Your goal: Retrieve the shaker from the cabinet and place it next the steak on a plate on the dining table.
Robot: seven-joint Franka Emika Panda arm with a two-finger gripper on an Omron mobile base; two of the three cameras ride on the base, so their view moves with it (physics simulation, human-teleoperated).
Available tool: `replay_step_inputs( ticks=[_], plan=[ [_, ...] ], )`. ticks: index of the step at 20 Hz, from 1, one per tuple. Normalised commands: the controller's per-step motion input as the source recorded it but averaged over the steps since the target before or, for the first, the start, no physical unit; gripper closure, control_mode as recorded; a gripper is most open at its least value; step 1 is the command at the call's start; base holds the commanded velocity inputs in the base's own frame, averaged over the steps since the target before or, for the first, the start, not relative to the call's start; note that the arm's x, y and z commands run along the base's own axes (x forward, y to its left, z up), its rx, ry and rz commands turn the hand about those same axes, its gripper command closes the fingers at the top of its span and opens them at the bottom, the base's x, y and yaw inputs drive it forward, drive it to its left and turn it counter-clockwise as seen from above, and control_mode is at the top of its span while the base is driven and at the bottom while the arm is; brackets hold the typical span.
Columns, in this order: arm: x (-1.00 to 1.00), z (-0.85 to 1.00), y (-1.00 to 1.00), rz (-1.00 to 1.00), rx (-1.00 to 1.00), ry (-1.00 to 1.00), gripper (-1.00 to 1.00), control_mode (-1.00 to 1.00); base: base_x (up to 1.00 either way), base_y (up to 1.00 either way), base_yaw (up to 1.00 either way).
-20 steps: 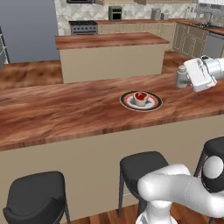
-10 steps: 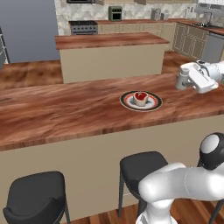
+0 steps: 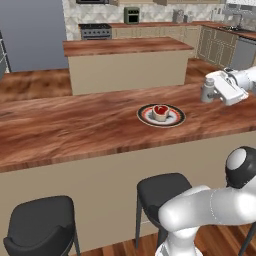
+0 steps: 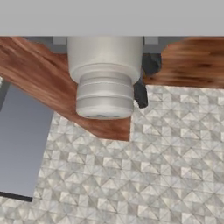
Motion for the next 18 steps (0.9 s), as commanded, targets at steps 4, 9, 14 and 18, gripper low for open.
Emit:
replay_step_inputs(
  ticks=[4, 9, 14, 18],
  plan=[
    [0.00, -0.27, 0.00, -0.12, -0.10, 0.00, 1.00, -1.00, 0.00, 0.00, 0.00],
    [0.00, -0.29, 0.00, -0.08, -0.01, 0.00, 1.00, -1.00, 0.00, 0.00, 0.00],
    [0.00, -0.28, 0.00, -0.07, 0.00, 0.00, 1.00, -1.00, 0.00, 0.00, 0.00],
    [0.18, -0.23, 0.00, -0.09, 0.01, 0.00, 1.00, -1.00, 0.00, 0.00, 0.00]
  ],
)
